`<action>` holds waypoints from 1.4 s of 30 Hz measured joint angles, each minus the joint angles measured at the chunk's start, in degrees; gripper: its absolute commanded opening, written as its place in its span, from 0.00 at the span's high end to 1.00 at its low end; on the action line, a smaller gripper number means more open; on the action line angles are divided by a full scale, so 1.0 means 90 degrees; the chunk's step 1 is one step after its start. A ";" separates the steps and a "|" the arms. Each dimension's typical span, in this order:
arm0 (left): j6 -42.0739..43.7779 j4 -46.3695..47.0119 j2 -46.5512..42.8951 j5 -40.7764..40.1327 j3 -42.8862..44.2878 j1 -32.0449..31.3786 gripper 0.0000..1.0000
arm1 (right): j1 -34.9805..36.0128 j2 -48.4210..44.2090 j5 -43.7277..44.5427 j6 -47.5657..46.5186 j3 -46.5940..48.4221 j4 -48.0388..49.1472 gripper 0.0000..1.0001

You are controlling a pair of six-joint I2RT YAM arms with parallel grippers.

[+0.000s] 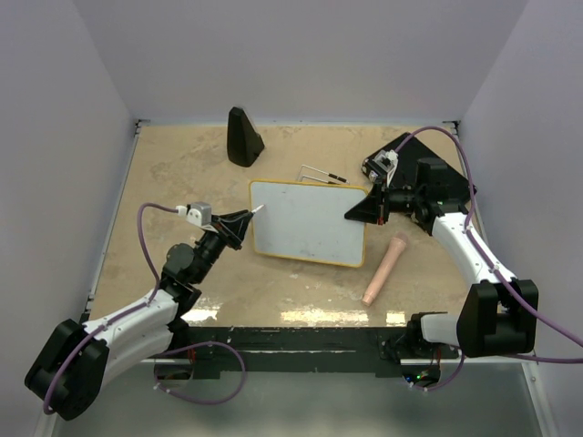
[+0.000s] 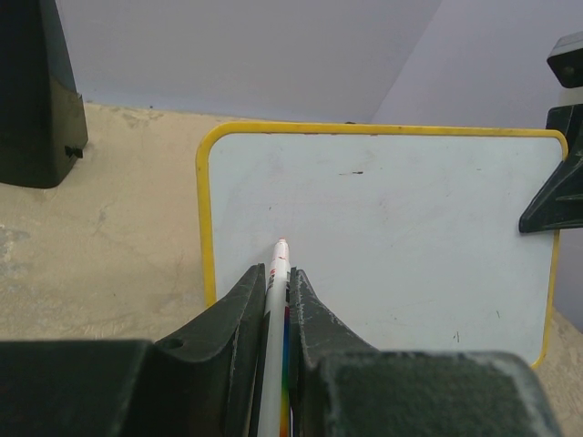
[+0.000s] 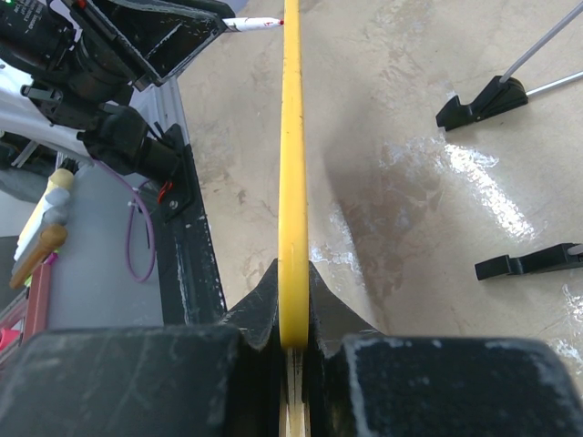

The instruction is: Write a sentence on the whiteboard

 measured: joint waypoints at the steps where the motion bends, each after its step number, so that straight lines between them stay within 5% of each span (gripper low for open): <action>1: 0.0000 -0.0002 -0.0012 0.0000 -0.0002 0.0000 1.00 | 0.0000 0.0000 0.0000 0.0000 0.0000 0.0000 1.00; 42: 0.0002 -0.0211 -0.0136 0.0087 -0.0141 0.0000 1.00 | 0.0000 0.0000 0.0000 0.0000 -0.0012 0.0041 1.00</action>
